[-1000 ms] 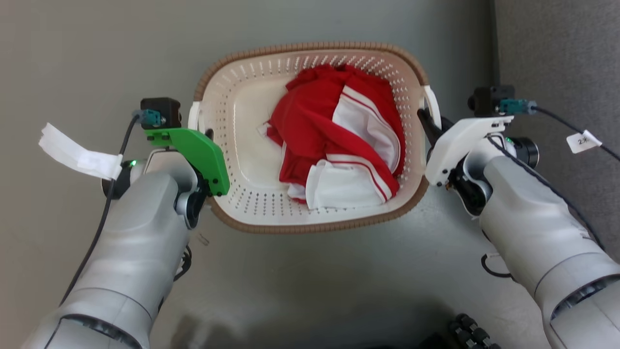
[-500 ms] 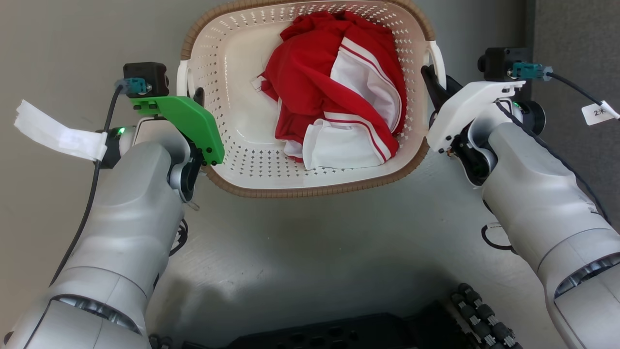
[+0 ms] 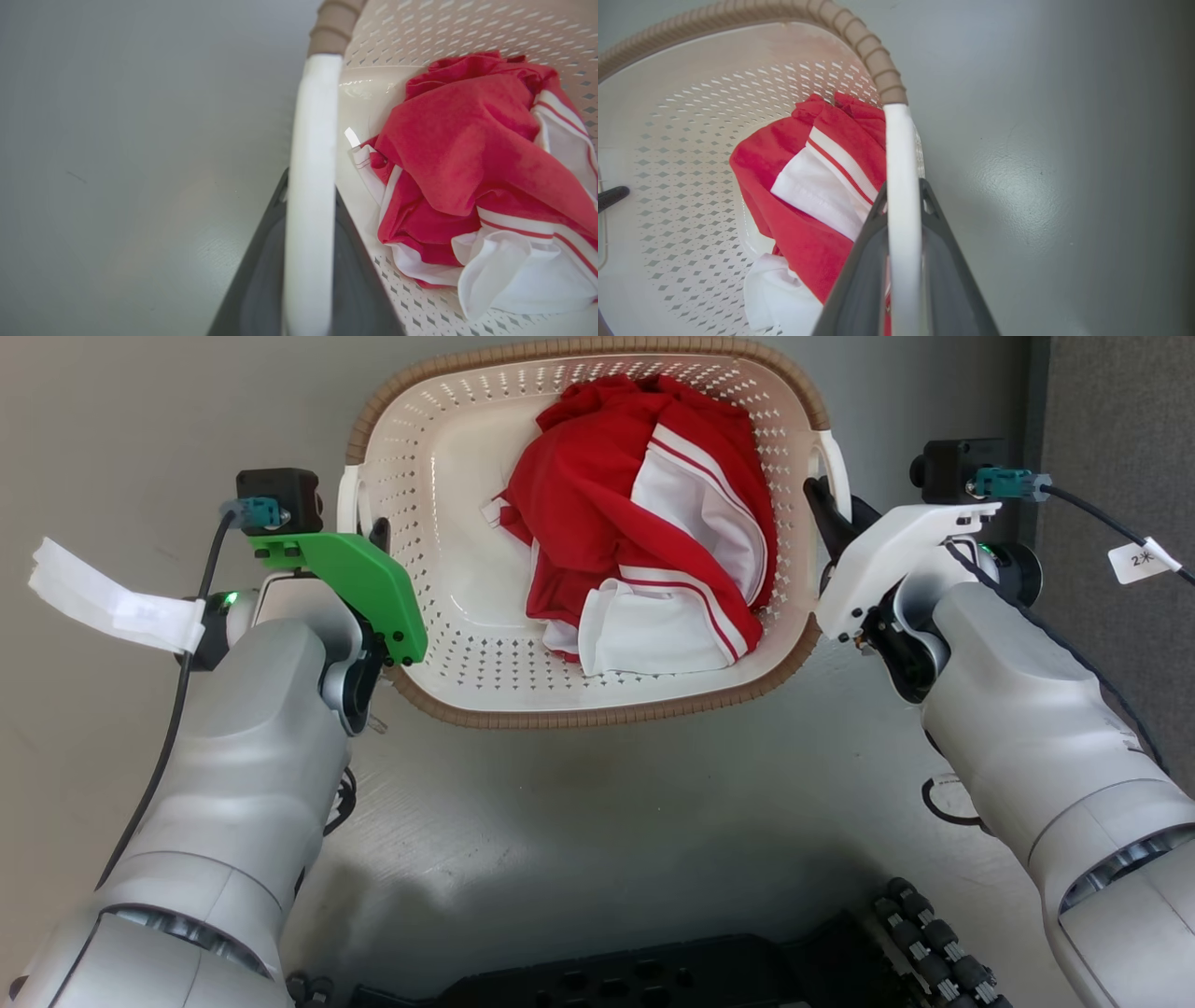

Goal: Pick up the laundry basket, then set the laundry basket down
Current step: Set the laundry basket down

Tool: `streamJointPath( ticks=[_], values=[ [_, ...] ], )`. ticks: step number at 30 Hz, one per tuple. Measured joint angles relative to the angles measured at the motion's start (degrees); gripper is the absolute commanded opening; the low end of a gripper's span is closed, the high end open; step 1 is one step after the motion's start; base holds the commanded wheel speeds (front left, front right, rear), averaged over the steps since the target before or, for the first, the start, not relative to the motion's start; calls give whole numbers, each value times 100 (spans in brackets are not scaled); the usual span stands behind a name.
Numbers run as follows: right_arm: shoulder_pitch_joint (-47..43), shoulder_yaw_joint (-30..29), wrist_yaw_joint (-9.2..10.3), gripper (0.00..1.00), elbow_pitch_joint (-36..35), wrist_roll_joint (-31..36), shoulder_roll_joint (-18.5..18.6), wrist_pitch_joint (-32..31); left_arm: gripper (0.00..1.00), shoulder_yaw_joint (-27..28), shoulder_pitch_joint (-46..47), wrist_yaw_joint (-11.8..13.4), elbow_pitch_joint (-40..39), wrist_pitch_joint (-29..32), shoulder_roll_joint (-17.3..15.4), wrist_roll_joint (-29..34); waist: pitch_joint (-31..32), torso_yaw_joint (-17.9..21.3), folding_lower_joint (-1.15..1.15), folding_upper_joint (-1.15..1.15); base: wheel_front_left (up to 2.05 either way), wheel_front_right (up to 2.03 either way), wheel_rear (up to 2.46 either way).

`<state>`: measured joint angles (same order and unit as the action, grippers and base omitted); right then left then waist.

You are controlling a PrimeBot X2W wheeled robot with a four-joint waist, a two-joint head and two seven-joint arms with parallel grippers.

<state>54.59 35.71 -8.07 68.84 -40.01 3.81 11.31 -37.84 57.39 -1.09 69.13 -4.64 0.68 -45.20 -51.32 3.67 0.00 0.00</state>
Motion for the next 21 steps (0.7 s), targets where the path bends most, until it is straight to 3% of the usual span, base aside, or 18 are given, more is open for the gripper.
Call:
streamJointPath(
  ticks=[14, 15, 16, 17, 18, 21],
  values=[
    [-17, 164, 1, 0, -30, -107, 9, -1, 0, -114, 8, -140, 88, -115, -13, 41, 7, -12, 0, 0, 0, 0, 0],
    [-30, 201, 2, 0, -76, -111, 14, -4, 32, -112, 10, -151, 89, -149, -16, 45, 11, -14, 0, 0, 0, 0, 0],
    [-59, 238, 4, 34, -151, -135, 24, -8, 93, -119, 14, -151, 89, -199, -29, 49, 15, -17, 0, 0, 0, 0, 0],
    [-93, 276, 11, 87, -235, -141, 34, -7, 100, -135, 18, -154, 93, -214, -53, 70, 20, -21, 0, 0, 0, 0, 0],
    [-119, 297, 20, 100, -311, -158, 44, 2, 100, -131, 24, -181, 100, -214, -87, 69, 24, -24, 0, 0, 0, 0, 0],
    [-132, 389, 56, 100, -449, -196, 135, 24, 100, -118, 25, -200, 134, -222, -194, 64, 36, -36, 0, 0, 0, 0, 0]
  ],
)
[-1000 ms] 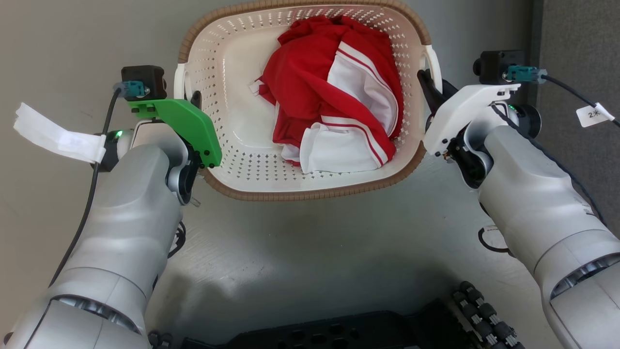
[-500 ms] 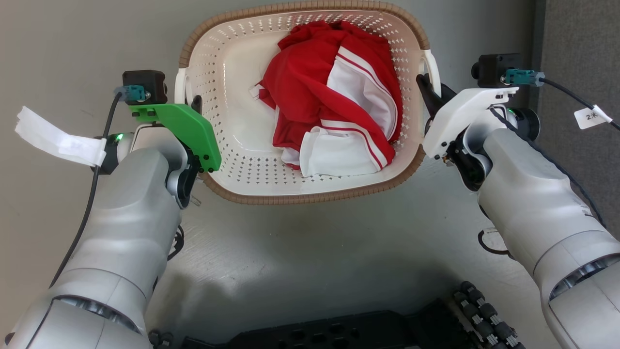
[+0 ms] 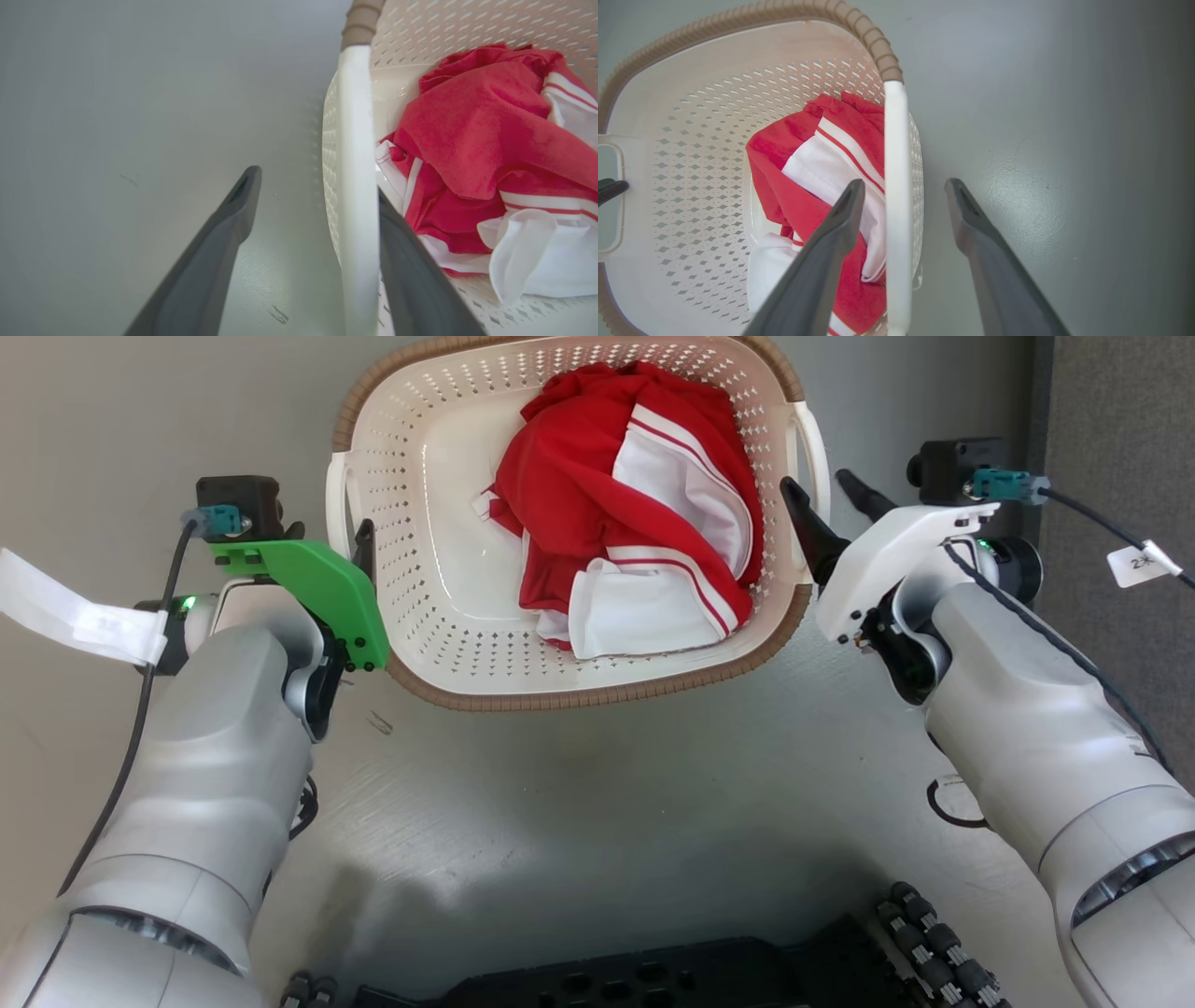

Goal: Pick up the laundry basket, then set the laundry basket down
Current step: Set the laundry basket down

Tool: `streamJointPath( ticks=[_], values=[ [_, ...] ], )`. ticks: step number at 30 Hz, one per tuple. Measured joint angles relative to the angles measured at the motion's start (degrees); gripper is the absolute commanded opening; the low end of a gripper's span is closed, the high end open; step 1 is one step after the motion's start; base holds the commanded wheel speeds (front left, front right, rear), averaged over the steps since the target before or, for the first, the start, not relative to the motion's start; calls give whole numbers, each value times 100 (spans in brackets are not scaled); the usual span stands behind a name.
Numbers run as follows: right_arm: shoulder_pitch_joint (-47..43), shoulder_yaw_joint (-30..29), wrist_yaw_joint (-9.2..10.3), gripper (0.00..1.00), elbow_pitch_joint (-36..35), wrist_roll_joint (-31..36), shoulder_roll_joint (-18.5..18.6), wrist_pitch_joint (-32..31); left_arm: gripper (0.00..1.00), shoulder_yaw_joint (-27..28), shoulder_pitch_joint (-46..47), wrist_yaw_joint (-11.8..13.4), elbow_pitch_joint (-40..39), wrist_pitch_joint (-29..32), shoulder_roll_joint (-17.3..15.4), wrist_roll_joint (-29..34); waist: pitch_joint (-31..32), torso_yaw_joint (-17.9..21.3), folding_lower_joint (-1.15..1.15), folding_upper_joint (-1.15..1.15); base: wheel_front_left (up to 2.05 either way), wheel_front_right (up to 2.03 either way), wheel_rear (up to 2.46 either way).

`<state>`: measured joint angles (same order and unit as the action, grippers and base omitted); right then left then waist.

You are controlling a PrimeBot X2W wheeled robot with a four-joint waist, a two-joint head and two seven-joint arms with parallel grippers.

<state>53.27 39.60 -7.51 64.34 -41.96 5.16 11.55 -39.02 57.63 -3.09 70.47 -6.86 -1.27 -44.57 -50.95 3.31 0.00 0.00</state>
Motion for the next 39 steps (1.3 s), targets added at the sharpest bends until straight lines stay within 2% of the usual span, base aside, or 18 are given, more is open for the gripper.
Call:
streamJointPath(
  ticks=[11, 20, 24, 31, 39],
  values=[
    [-361, 64, 1, 100, -238, -157, 194, 190, 100, -36, -31, -192, -41, -472, 4, -3, 198, -21, 0, 0, 0, 0, 0],
    [-648, -55, 2, 100, -623, -154, 343, 289, 100, -158, -456, -191, -140, -759, -15, 178, 606, 23, 0, 0, 0, 0, 0],
    [-704, -486, 2, 100, -1248, -9, 530, 288, 100, -188, -551, -71, -372, -781, -159, 394, 932, 77, 0, 0, 0, 0, 0],
    [-1084, -984, 65, 100, -1998, 305, 609, 288, 100, 81, -632, 271, -1480, -780, -381, 743, 1455, 160, 1, 0, 0, 0, 0],
    [-1698, -1553, 323, 100, -2782, 722, 625, 288, 100, 425, -1388, 665, -2464, -780, -543, 1088, 2095, 245, 1, 0, 0, 0, 0]
  ],
)
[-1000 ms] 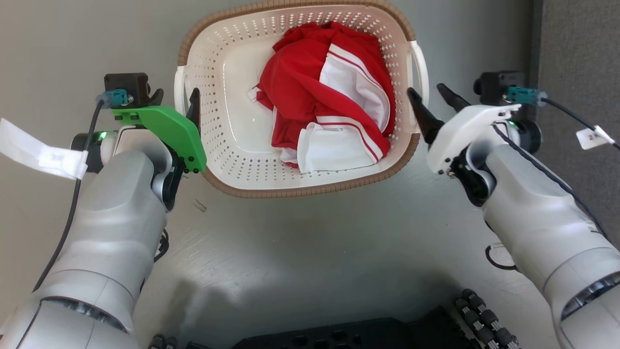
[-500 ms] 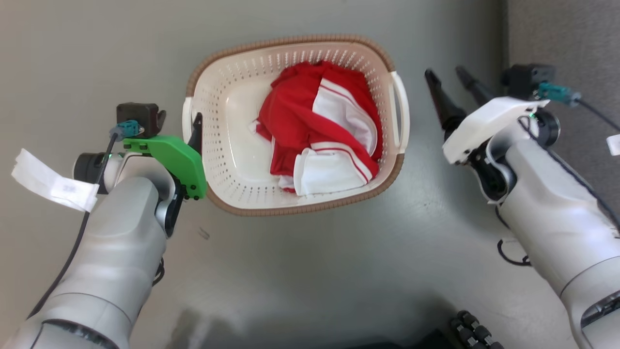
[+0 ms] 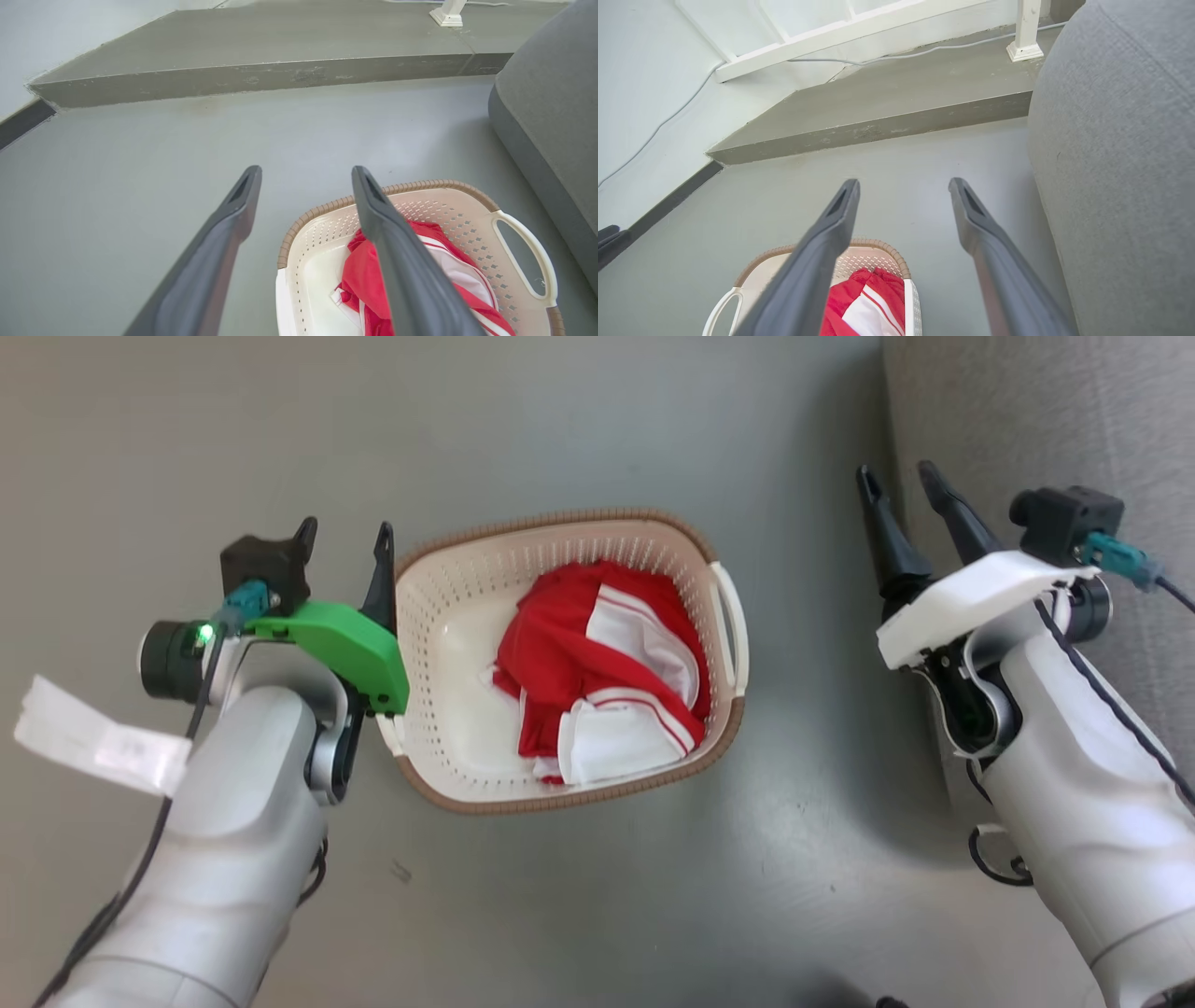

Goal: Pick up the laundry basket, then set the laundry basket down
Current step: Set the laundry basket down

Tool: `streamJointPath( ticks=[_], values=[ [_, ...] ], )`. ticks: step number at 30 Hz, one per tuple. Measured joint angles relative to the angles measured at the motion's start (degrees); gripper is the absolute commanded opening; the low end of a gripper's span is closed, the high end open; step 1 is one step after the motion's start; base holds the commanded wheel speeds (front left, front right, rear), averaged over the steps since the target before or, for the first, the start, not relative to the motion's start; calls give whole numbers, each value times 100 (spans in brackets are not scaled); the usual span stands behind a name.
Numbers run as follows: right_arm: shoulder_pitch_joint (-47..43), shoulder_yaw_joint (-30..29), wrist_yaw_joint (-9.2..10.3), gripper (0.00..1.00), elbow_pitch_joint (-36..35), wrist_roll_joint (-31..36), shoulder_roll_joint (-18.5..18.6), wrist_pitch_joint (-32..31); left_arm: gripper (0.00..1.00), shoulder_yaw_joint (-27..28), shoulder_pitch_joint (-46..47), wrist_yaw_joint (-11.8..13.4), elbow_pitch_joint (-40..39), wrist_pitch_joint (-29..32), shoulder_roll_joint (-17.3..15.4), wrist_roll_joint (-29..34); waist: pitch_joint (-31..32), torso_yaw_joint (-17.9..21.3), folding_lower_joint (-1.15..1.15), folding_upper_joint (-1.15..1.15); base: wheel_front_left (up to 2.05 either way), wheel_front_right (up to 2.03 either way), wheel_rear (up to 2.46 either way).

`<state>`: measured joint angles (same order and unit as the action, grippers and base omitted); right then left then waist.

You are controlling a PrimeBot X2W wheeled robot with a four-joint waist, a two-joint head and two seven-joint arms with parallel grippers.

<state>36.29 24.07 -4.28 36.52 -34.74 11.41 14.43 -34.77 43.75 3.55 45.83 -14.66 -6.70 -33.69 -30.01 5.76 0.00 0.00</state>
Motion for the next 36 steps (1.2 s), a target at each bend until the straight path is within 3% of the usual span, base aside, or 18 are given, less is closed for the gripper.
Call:
streamJointPath(
  ticks=[18, 36],
  values=[
    [-1271, -753, 479, 100, -1505, 1076, -18, 1, 100, 717, -1635, 311, -1942, 0, -214, 918, 1400, 124, 0, 0, 0, 0, 0],
    [-2783, -862, 691, 100, -2050, 1486, -36, 0, 100, 1756, -3619, 354, -3204, 0, -63, 1555, 2659, 109, 0, 0, 0, 0, 0]
  ],
)
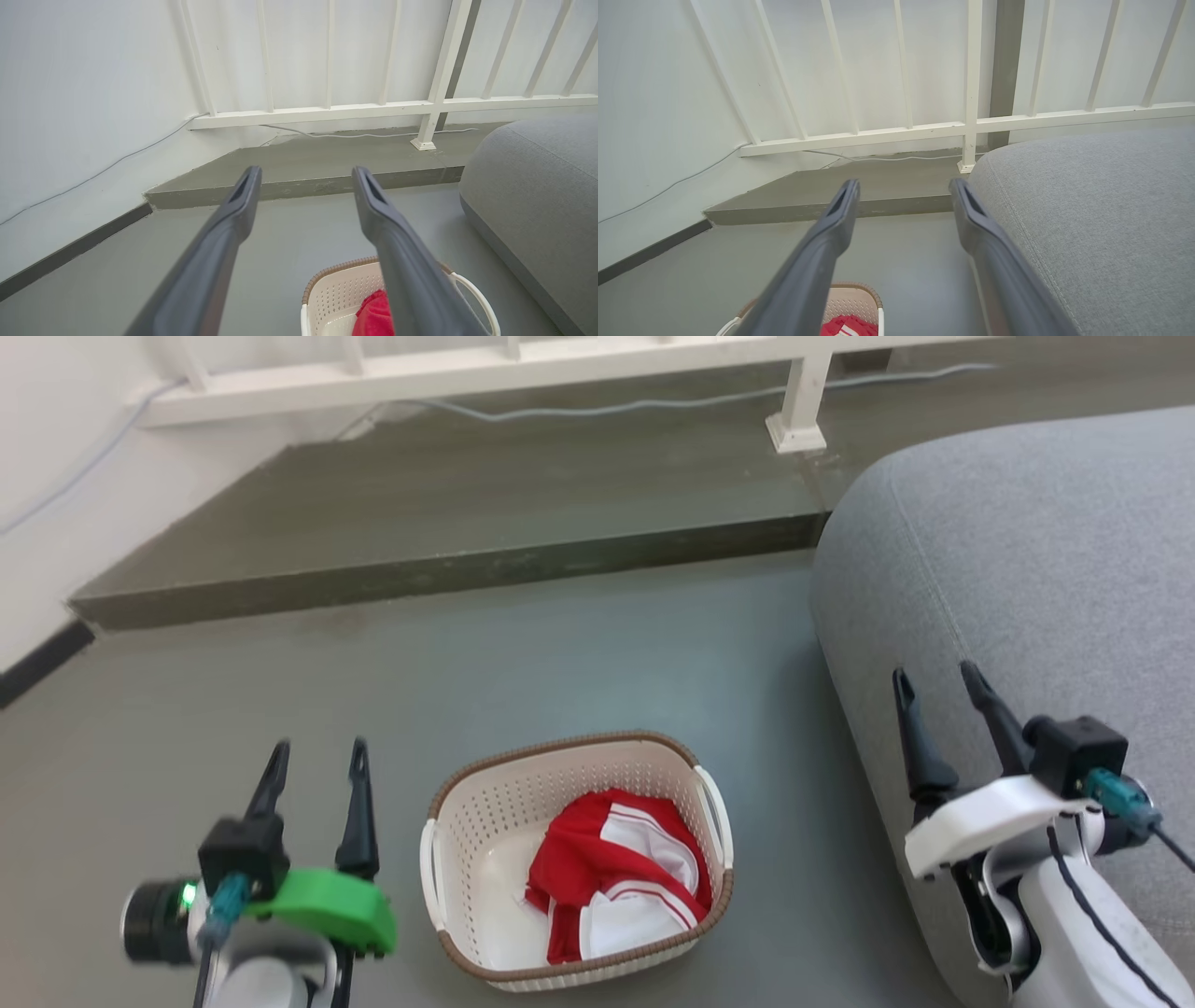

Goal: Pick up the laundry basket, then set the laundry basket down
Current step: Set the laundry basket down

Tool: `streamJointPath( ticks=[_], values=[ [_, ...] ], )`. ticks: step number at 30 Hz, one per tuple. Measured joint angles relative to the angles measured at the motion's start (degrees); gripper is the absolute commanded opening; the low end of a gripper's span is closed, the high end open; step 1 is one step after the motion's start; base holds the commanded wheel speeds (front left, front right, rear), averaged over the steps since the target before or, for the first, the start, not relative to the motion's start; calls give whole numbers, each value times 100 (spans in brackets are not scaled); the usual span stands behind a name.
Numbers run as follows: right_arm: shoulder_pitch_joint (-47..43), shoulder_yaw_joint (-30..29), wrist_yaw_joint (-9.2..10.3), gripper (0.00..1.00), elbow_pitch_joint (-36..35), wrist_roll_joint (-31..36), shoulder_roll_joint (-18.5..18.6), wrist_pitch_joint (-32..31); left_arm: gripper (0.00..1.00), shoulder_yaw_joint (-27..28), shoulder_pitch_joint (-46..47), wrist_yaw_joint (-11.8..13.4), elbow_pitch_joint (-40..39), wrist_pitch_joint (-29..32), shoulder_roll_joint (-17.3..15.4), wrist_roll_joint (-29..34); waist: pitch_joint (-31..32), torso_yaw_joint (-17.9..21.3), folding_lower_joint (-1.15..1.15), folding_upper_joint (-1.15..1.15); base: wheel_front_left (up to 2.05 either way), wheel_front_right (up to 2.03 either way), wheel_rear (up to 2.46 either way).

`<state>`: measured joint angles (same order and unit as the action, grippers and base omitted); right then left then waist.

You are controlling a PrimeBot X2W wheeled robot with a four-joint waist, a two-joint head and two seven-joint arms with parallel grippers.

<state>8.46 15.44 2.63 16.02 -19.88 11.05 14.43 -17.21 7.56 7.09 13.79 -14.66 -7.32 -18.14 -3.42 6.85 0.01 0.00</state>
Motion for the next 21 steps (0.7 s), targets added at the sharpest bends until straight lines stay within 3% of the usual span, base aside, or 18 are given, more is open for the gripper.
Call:
streamJointPath(
  ticks=[6, 21],
  values=[
    [-326, 9, 1, 100, -108, 36, -21, 0, 100, 302, -627, 0, -175, 0, 102, 190, 207, -27, 0, 0, 0, 0, 0],
    [-677, 11, 4, 100, -291, 102, -46, 0, 100, 456, -1344, 1, -743, 0, 267, 531, 362, -97, 0, 0, 0, 0, 0]
  ],
)
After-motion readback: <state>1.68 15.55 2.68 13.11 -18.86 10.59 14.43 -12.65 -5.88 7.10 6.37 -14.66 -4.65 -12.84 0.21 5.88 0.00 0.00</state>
